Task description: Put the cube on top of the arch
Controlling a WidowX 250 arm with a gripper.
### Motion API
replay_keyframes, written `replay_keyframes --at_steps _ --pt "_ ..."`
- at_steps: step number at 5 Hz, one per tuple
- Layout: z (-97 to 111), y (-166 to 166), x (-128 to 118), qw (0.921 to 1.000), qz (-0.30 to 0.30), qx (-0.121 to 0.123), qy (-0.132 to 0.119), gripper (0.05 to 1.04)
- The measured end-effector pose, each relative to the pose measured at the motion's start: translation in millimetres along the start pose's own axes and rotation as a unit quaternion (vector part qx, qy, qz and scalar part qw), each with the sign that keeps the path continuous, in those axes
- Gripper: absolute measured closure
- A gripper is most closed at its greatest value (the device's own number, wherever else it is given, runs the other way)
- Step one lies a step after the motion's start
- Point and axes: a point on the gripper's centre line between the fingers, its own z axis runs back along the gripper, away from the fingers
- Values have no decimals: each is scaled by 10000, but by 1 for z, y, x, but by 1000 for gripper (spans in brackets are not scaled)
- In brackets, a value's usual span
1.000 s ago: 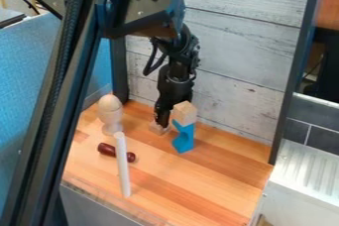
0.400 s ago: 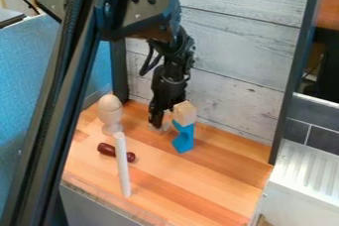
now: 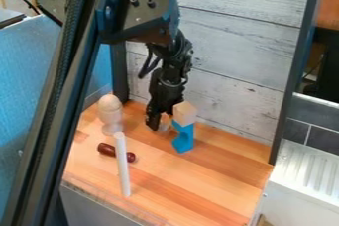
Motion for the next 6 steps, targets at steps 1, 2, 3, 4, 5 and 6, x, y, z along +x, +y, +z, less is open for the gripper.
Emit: replay_keyframes --at_steps 1,2,3,4,5,6 --pt "-5 2 1 10000 -12 49 -29 83" --pt "-7 0 1 10000 -4 45 -37 133" --pt "-8 3 2 9999 24 63 108 416" --pt "-7 7 6 9994 117 118 318 518" --pt "0 7 10 9985 83 135 521 518" --pt "12 4 26 9985 29 135 536 518"
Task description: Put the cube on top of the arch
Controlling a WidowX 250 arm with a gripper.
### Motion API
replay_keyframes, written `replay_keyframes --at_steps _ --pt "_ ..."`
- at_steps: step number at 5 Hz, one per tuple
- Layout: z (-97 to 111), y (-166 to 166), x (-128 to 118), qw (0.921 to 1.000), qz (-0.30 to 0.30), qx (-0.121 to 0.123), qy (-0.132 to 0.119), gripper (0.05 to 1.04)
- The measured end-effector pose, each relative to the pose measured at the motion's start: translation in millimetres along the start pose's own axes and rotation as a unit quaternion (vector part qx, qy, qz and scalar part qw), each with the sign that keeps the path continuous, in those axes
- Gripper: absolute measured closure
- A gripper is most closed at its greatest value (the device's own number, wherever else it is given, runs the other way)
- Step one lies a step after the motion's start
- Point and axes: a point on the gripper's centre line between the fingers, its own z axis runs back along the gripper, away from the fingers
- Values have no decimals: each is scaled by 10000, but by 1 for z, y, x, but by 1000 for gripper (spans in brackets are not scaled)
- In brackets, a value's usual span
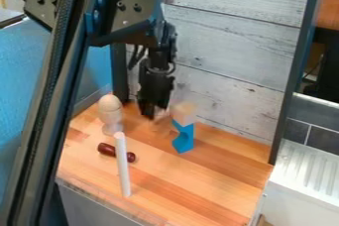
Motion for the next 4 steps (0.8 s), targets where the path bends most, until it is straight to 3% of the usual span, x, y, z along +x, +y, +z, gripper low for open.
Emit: replay_keyframes --at_steps 1,2,4 --pt "5 8 10 9999 5 53 109 518" --pt "39 4 20 9997 -28 -261 -18 518" --pt "79 14 6 9970 -405 -580 309 518"
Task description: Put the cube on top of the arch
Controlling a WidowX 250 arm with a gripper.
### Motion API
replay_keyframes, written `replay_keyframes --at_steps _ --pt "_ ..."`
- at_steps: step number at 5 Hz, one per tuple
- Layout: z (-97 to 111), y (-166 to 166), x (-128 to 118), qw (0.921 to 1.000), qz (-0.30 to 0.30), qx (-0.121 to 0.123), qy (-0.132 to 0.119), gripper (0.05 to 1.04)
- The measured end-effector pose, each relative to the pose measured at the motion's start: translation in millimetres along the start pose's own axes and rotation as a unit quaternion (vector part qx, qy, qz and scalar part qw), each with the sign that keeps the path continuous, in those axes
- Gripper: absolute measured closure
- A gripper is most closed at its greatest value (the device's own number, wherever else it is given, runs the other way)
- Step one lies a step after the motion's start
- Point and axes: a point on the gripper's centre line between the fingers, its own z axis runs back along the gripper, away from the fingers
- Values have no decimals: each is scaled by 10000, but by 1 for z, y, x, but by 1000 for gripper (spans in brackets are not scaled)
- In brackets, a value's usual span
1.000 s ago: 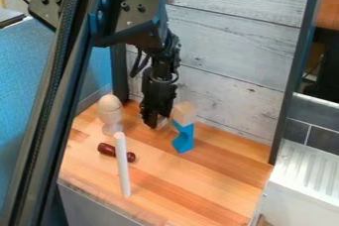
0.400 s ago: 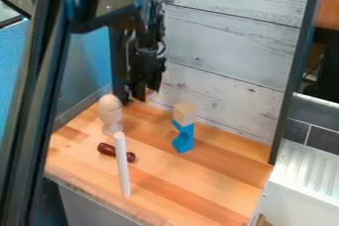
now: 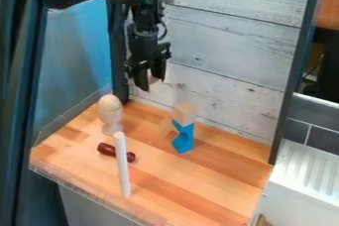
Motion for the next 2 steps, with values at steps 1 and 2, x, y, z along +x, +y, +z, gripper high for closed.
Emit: replay_keyframes --at_steps 1,2 --pt "12 6 -7 9999 -107 15 17 518" --pt "16 10 -24 9992 -385 65 0 518"
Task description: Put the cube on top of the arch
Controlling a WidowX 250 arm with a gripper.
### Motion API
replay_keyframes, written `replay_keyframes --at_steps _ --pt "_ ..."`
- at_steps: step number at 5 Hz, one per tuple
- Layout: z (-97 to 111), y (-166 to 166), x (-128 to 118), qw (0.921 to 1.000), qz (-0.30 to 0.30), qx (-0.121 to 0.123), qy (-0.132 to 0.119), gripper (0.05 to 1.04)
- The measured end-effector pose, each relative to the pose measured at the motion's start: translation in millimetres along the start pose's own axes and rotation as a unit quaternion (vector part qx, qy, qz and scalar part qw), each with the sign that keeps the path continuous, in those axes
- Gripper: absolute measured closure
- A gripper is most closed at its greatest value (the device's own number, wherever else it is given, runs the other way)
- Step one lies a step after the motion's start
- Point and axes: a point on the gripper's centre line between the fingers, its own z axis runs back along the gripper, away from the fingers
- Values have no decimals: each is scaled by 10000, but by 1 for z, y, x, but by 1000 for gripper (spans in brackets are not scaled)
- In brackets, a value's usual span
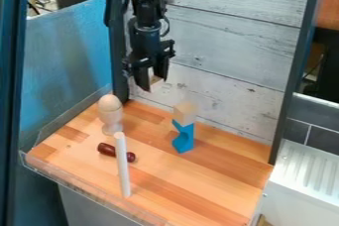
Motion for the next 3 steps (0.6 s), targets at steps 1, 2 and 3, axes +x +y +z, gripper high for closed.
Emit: replay_keyframes --at_steps 1,2,3 --pt "1 -2 -18 9992 -280 -20 -300 518" --pt "-3 -5 -30 9981 -412 -41 -459 518" --pt "-2 -8 -35 9976 -446 -27 -530 518"
